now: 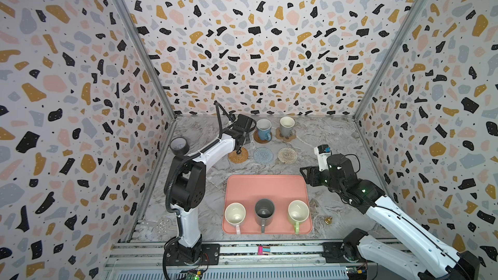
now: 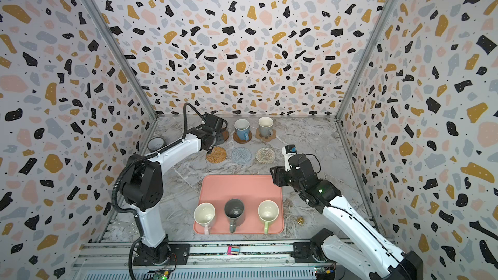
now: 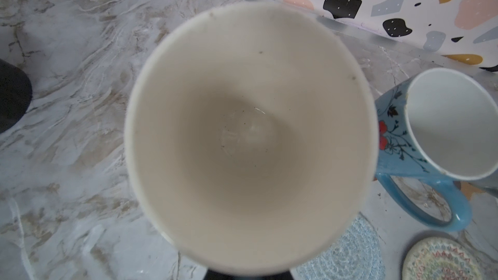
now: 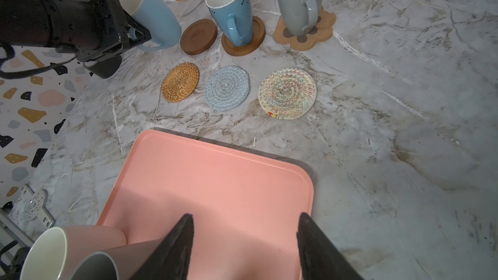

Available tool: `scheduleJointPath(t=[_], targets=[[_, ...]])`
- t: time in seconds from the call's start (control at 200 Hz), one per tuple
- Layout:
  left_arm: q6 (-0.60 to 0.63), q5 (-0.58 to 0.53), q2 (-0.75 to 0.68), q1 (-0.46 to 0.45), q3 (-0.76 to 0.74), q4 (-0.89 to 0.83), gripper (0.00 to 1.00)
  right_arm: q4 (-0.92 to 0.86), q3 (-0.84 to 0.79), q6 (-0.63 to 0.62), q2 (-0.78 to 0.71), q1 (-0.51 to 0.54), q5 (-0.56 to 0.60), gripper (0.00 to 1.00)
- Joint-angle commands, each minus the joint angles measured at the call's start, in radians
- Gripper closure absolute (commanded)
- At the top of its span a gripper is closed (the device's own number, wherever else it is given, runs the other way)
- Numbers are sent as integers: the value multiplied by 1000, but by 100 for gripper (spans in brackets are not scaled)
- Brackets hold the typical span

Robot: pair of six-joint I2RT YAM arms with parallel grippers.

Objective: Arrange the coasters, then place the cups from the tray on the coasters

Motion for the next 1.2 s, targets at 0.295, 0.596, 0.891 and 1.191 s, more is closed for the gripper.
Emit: scheduleJointPath(t=[0.295, 0.596, 0.891, 1.191], targets=[[30, 18, 147, 27, 234, 17, 89, -23, -2, 21, -16, -3, -10, 37], [37, 31, 233, 39, 331, -4, 89, -37, -8, 35, -28, -3, -7, 37], [43, 41, 262, 61, 355, -3, 89, -44, -19, 46, -41, -4, 2, 37], [48, 50, 278, 68, 353, -4, 89, -39, -20, 51, -39, -3, 1, 37]])
